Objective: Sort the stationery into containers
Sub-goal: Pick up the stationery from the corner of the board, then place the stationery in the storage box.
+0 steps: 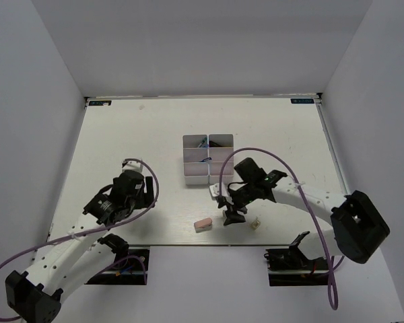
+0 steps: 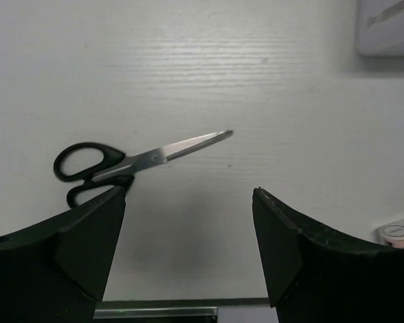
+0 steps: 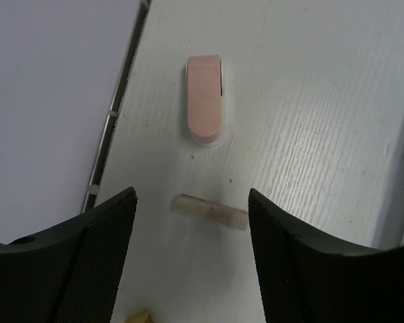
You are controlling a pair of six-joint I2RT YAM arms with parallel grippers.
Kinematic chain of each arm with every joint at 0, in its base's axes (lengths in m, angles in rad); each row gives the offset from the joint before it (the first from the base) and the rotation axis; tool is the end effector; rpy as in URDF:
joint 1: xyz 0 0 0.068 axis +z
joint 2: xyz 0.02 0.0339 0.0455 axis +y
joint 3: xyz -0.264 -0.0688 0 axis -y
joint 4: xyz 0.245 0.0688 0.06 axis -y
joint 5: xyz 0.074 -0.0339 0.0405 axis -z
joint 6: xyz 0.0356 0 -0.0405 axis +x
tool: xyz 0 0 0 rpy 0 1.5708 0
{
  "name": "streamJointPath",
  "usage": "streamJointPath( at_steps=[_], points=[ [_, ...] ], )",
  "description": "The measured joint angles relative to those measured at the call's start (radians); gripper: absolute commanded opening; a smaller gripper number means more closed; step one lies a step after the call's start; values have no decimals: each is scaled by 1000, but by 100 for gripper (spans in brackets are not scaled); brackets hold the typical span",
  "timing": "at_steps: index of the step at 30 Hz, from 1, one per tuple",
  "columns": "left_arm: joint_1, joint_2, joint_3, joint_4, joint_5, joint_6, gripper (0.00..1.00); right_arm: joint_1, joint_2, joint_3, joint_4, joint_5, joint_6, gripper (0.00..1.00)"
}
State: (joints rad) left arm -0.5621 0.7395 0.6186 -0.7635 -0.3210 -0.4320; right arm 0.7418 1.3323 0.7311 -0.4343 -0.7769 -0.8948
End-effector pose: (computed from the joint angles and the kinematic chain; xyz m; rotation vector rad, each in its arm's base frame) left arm 0.1276 -0.0671 0.2381 0.0174 2.3960 -0.0672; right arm 0.1633 0.1835 0.1954 -1.9384 1.4455 0.9301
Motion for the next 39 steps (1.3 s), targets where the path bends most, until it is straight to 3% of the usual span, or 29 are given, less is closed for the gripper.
streamJointPath(
  at_steps=[10, 15, 16, 20, 23, 30, 39],
  points=[
    [20, -89, -30, -98, -67, -21, 88, 198, 169, 95, 84, 209, 43, 70],
    [22, -114, -30, -102, -91, -21, 88, 258, 235, 126, 96, 257, 58, 62],
    [23, -119, -30, -103, -94, -21, 88, 267, 240, 127, 96, 262, 60, 58],
    [23, -135, -30, -105, -107, -21, 88, 293, 246, 127, 95, 291, 67, 18],
    [23, -133, -31, -105, -110, -21, 88, 301, 245, 128, 94, 309, 73, 2],
    [24, -121, -37, -107, -109, -22, 82, 307, 198, 168, 16, 369, 77, 0],
    [24, 27, -26, -138, -108, -48, 84, 272, 24, 444, -67, 745, 77, 0]
  ],
)
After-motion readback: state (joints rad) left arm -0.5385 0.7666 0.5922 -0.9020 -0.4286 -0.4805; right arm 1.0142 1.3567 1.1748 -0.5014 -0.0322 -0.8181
